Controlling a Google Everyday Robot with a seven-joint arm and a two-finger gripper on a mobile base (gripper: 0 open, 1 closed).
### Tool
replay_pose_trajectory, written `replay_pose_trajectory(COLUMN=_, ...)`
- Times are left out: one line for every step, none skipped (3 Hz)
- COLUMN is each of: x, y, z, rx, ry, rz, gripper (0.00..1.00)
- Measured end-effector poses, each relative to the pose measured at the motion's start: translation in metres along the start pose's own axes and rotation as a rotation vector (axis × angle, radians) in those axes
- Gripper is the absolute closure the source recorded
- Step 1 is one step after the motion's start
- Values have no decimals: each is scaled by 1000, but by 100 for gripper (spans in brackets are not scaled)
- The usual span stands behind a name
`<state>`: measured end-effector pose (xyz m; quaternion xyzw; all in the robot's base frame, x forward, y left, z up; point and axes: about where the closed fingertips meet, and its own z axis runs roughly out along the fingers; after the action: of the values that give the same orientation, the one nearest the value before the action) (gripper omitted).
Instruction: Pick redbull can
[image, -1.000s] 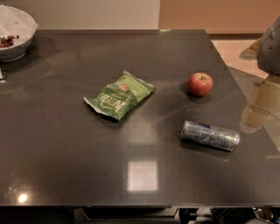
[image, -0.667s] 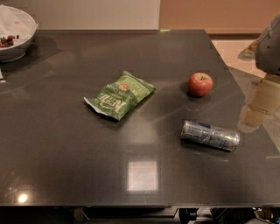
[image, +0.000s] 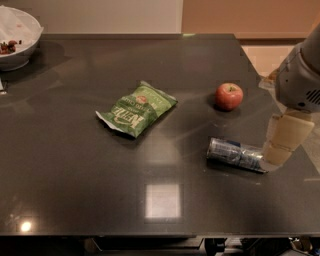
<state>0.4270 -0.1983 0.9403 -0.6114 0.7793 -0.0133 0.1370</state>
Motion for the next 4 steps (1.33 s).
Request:
replay_pose_trajectory(x=8, y=12, z=28, rx=-31, ry=29, rz=-10, gripper=0)
replay_pose_trajectory(x=21, y=23, z=55, rx=-80, ry=49, rz=-4, gripper=0)
replay_pose_trajectory(x=27, y=26, z=73, rx=-127, ry=51, rz=7, gripper=0)
replay_pose_trajectory(x=27, y=27, z=87, rx=-165, ry=46, rz=11, gripper=0)
